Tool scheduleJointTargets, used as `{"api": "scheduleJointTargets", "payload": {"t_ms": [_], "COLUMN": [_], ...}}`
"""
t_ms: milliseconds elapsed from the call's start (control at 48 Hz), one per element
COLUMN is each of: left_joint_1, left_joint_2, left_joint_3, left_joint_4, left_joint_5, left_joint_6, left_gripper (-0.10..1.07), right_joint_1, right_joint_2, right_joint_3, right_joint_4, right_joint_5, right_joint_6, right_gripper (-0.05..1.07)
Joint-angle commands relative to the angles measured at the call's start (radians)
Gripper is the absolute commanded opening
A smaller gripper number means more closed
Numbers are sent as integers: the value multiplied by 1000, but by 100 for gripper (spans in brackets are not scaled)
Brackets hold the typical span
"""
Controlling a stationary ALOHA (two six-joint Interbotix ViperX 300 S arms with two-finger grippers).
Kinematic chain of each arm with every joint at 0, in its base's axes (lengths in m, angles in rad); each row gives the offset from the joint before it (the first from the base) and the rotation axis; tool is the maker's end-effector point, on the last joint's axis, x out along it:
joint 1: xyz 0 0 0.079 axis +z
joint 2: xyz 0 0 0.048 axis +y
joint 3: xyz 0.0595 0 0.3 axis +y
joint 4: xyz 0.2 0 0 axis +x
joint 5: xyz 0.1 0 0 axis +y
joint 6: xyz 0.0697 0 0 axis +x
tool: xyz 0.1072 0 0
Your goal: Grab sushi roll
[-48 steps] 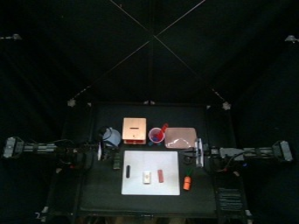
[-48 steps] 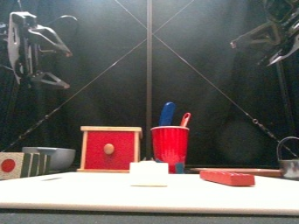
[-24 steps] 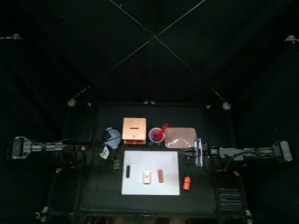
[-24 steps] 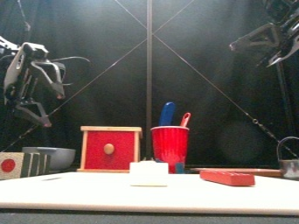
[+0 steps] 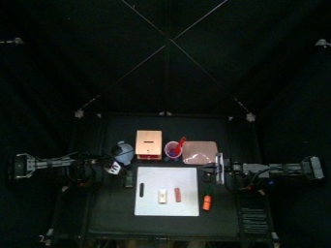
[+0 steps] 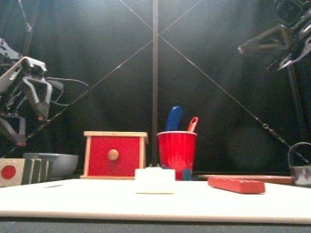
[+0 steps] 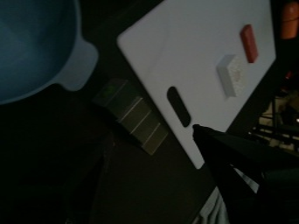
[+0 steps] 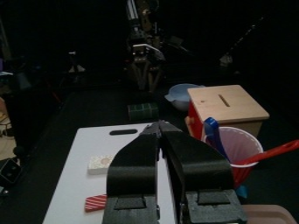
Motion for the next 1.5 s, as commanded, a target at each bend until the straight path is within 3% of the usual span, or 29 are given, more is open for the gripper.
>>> {"api": "scheduleJointTargets", "payload": {"t_ms": [0,167,312,521,750,1062,1479], "left_joint_1": [3,-9,-87,-210,-230,-247,-259], "left_joint_2": [3,26,31,67,187,337,468], "left_joint_3": [-25,-37,-64,-95,-107,-195,-245], "left_joint_4": [78,282,399,486,486,482,442], "left_joint_5": [17,87,97,72,60,46,37], "left_joint_6": [-91,-353,-577,-741,-790,-790,-790], "left_gripper": [103,103,103,103,103,103,103], "right_joint_1": [-6,-15,-21,-28,-29,-29,-31], "right_joint_2": [15,23,29,32,32,32,32], "right_joint_3": [-15,-17,-18,-15,-9,0,12], "right_joint_4": [3,2,-2,-3,-3,-3,-3], "right_joint_5": [-5,-5,-5,-5,-5,-5,-5], "right_joint_6": [0,0,0,-2,0,0,0], "right_gripper": [2,2,2,2,2,2,2]}}
